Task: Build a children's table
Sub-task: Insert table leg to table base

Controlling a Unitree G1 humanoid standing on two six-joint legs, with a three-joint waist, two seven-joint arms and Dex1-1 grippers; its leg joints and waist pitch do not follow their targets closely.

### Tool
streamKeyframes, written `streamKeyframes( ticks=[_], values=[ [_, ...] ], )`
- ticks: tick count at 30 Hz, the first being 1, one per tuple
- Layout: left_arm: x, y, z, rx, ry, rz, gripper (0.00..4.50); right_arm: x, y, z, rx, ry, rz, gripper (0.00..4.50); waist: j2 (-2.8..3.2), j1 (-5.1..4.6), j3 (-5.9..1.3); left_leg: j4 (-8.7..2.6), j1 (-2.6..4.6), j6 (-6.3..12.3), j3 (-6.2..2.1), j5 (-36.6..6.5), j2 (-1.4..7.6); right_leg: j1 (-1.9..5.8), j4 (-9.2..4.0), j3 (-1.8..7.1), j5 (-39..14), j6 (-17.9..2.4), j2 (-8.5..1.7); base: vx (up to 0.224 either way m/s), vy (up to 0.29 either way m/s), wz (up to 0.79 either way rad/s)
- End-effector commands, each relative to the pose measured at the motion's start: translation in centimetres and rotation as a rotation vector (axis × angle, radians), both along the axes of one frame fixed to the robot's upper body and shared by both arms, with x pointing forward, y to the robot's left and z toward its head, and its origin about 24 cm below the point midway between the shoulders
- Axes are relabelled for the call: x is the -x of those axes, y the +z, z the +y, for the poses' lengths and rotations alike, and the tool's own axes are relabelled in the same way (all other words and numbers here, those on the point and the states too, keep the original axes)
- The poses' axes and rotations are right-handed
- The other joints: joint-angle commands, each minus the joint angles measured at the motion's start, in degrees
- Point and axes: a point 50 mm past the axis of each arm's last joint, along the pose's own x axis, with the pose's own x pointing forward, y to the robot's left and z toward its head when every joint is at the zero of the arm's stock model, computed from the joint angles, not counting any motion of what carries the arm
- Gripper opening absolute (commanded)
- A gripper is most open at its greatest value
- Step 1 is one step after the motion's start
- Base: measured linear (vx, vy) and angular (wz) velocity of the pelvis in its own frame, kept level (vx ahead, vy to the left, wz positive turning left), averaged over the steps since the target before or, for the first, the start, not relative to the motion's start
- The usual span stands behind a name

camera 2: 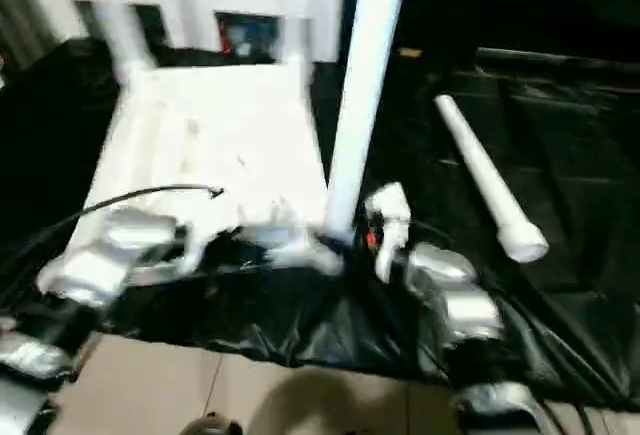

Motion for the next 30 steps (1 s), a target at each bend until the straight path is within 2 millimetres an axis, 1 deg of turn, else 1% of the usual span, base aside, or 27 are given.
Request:
streamKeyframes(
  ticks=[1, 2, 3, 4, 5, 6, 8, 9, 11, 12, 14, 15, 16, 17, 18, 19, 20, 21, 22, 24, 25, 26, 27, 29, 30],
  values=[
    [-1.0, 0.8, -1.2, 0.036, 0.110, -0.054, 0.00, 0.4, -3.0, 0.9, 0.030, -0.132, 0.137, 2.76, 0.11, -0.43, -2.74, -4.89, 0.77, -0.90, -1.60, -24.14, 1.37, 1.82, -7.04, 1.95, -37.87, -3.84, -5.54, 0.000, 0.000, 0.00],
    [-1.1, 0.8, -1.3, 0.038, 0.117, -0.054, 0.00, 0.3, -3.1, 1.0, 0.026, -0.149, 0.141, 2.76, 0.11, -0.43, -2.74, -4.89, 0.77, -0.90, -1.60, -24.14, 1.37, 1.82, -7.04, 1.95, -37.87, -3.84, -5.54, 0.000, 0.000, 0.00],
    [-1.1, 0.7, -1.9, 0.046, 0.135, -0.055, 0.00, 0.1, -3.2, 1.4, 0.016, -0.198, 0.152, 2.76, 0.15, -0.72, -3.06, -5.25, 0.28, -0.68, -1.57, -21.57, 1.59, 2.22, -6.60, 1.96, -32.31, -5.34, -5.44, 0.000, 0.000, 0.00],
    [-1.2, 0.8, -3.3, 0.061, 0.168, -0.062, 0.00, -0.8, -3.4, 2.2, 0.002, -0.331, 0.177, 2.76, 0.25, -1.02, -3.13, -5.28, 0.41, -0.80, -1.46, -21.18, 1.68, 2.06, -6.42, 2.00, -29.51, -6.49, -5.28, 0.000, 0.000, 0.00],
    [-1.2, 0.8, -3.3, 0.061, 0.168, -0.062, 0.00, -0.8, -3.4, 2.2, 0.002, -0.331, 0.177, 2.76, 0.31, -1.26, -3.05, -5.29, 0.47, -0.86, -1.34, -21.60, 1.64, 1.88, -6.38, 2.06, -28.48, -7.11, -5.14, 0.000, 0.000, 0.00],
    [-1.2, 0.8, -3.3, 0.061, 0.168, -0.062, 0.00, -0.8, -3.4, 2.2, 0.002, -0.331, 0.177, 2.76, 0.20, -1.55, -3.00, -5.19, 0.56, -0.47, -1.22, -22.06, 1.41, 1.96, -6.44, 2.08, -27.53, -7.45, -4.96, 0.000, 0.000, 0.00],
    [-1.2, 0.9, -4.1, 0.073, 0.184, -0.072, 0.00, -1.2, -3.4, 2.6, -0.017, -0.399, 0.196, 2.76, 0.16, -1.50, -3.08, -5.19, 0.47, -0.18, -1.14, -21.62, 1.38, 2.02, -6.39, 2.23, -26.84, -7.47, -4.97, 0.000, 0.000, 0.00],
    [-1.1, 1.1, -5.3, 0.090, 0.187, -0.086, 0.00, -1.9, -3.2, 3.3, -0.046, -0.476, 0.223, 2.76, 0.23, -1.69, -3.28, -5.17, 0.55, -0.26, -1.13, -21.36, 1.42, 2.00, -6.14, 2.37, -26.23, -8.06, -5.02, 0.000, 0.000, 0.00],
    [-0.9, 1.2, -5.9, 0.098, 0.175, -0.098, 0.00, -2.2, -2.9, 3.7, -0.074, -0.503, 0.229, 2.76, 0.30, -1.77, -3.38, -5.13, 0.53, -0.36, -1.08, -20.64, 1.44, 2.00, -6.10, 2.41, -24.78, -8.48, -5.02, 0.000, 0.000, 0.00],
    [-0.8, 1.3, -6.2, 0.101, 0.165, -0.103, 0.00, -2.4, -2.8, 4.0, -0.083, -0.511, 0.228, 2.76, 0.14, -1.78, -3.50, -5.06, 0.50, -0.13, -0.91, -20.24, 1.45, 1.99, -6.01, 2.54, -23.39, -8.77, -4.99, 0.000, 0.000, 0.00],
    [-0.8, 1.2, -6.3, 0.101, 0.165, -0.105, 0.00, -2.4, -2.8, 4.1, -0.083, -0.517, 0.226, 2.76, 0.14, -1.73, -3.64, -5.03, 0.14, 0.33, -0.79, -18.45, 1.43, 2.24, -5.55, 2.63, -20.23, -9.36, -4.87, 0.000, 0.000, 0.00],
    [-0.8, 1.2, -6.3, 0.098, 0.154, -0.109, 0.00, -2.5, -2.7, 4.2, -0.097, -0.517, 0.222, 3.32, 0.21, -1.70, -3.68, -5.00, 0.19, 0.39, -0.76, -18.22, 1.45, 2.22, -5.51, 2.63, -19.77, -9.57, -4.86, 0.000, 0.000, 0.00],
    [-0.7, 1.2, -6.2, 0.095, 0.147, -0.109, 0.00, -2.5, -2.6, 4.3, -0.113, -0.517, 0.221, 3.32, 0.14, -1.69, -3.78, -4.94, 0.23, 0.55, -0.68, -17.96, 1.45, 2.21, -5.41, 2.68, -19.06, -9.90, -4.86, 0.000, 0.000, 0.00],
    [-0.6, 1.2, -6.2, 0.093, 0.142, -0.108, 0.00, -2.6, -2.6, 4.4, -0.123, -0.518, 0.221, 3.46, 0.11, -1.68, -3.91, -4.92, 0.20, 0.59, -0.66, -17.76, 1.47, 2.26, -5.35, 2.70, -18.71, -10.04, -4.89, 0.000, 0.000, 0.00],
    [-0.6, 1.1, -6.1, 0.087, 0.138, -0.111, 0.00, -2.7, -2.5, 4.5, -0.148, -0.523, 0.219, 3.49, 0.15, -1.63, -4.14, -4.88, 0.23, 0.75, -0.62, -16.98, 1.53, 2.41, -5.16, 2.73, -17.31, -10.48, -4.92, 0.000, 0.000, 0.00],
    [-0.6, 1.1, -6.1, 0.087, 0.138, -0.111, 0.00, -2.7, -2.5, 4.5, -0.148, -0.523, 0.219, 3.68, 0.11, -1.57, -4.23, -4.81, 0.29, 0.84, -0.56, -16.55, 1.55, 2.38, -5.12, 2.74, -16.54, -10.73, -4.98, 0.000, 0.000, 0.00],
    [-0.5, 1.1, -6.1, 0.085, 0.137, -0.111, 0.00, -2.7, -2.5, 4.5, -0.154, -0.525, 0.218, 3.68, 0.11, -1.57, -4.23, -4.81, 0.29, 0.84, -0.56, -16.55, 1.55, 2.38, -5.12, 2.74, -16.54, -10.73, -4.98, 0.000, 0.000, 0.00],
    [-0.4, 1.0, -5.8, 0.079, 0.122, -0.112, 0.00, -2.9, -2.2, 4.5, -0.176, -0.522, 0.209, 3.80, 0.15, -1.48, -4.33, -4.75, 0.17, 1.09, -0.45, -15.49, 1.49, 2.50, -4.92, 2.69, -15.01, -11.23, -4.85, 0.000, 0.000, 0.00],
    [-0.2, 1.0, -5.6, 0.077, 0.098, -0.115, 0.00, -3.0, -1.9, 4.3, -0.176, -0.508, 0.186, 3.80, 0.12, -1.47, -4.50, -4.71, -0.03, 1.23, -0.47, -14.65, 1.45, 2.78, -4.75, 2.65, -14.55, -11.23, -4.84, 0.000, 0.000, 0.00],
    [0.0, 0.9, -5.2, 0.071, 0.066, -0.118, 0.00, -3.1, -1.6, 4.1, -0.168, -0.488, 0.158, 4.00, 0.15, -1.39, -4.57, -4.61, -0.12, 1.54, -0.44, -13.56, 1.46, 2.81, -4.70, 2.67, -13.54, -11.23, -4.90, 0.000, 0.000, 0.00],
    [0.3, 0.7, -4.8, 0.057, 0.029, -0.119, 0.00, -3.2, -1.2, 3.6, -0.149, -0.452, 0.120, 4.19, 0.20, -1.28, -4.93, -4.42, -0.21, 1.94, -0.41, -11.44, 1.45, 2.99, -4.24, 2.62, -10.27, -11.82, -4.75, 0.000, 0.000, 0.00],
    [0.3, 0.7, -4.8, 0.057, 0.029, -0.119, 0.00, -3.2, -1.2, 3.6, -0.149, -0.452, 0.120, 4.19, 0.19, -1.35, -5.00, -4.36, -0.29, 2.12, -0.38, -10.64, 1.47, 3.07, -4.05, 2.65, -8.96, -12.09, -4.72, 0.000, 0.000, 0.00],
    [0.5, 0.4, -4.1, 0.037, -0.005, -0.113, 0.00, -3.1, -0.7, 2.9, -0.121, -0.385, 0.069, 4.19, 0.27, -1.25, -5.09, -4.21, -0.23, 2.35, -0.30, -9.69, 1.47, 3.10, -3.86, 2.60, -7.03, -12.51, -4.60, 0.000, 0.000, 0.00],
    [0.6, 0.4, -3.7, 0.032, -0.020, -0.111, 0.00, -3.0, -0.4, 2.5, -0.112, -0.346, 0.047, 4.19, 0.30, -1.18, -5.15, -4.11, -0.34, 2.78, -0.27, -8.82, 1.45, 3.25, -3.60, 2.56, -4.94, -12.92, -4.46, 0.000, 0.000, 0.00],
    [0.7, 0.3, -3.5, 0.029, -0.028, -0.110, 0.00, -3.0, -0.3, 2.3, -0.107, -0.322, 0.035, 4.19, 0.23, -1.11, -5.14, -4.05, -0.25, 2.81, -0.19, -9.01, 1.45, 3.23, -3.64, 2.59, -5.01, -13.20, -4.48, 0.000, 0.000, 0.00]
  ],
)
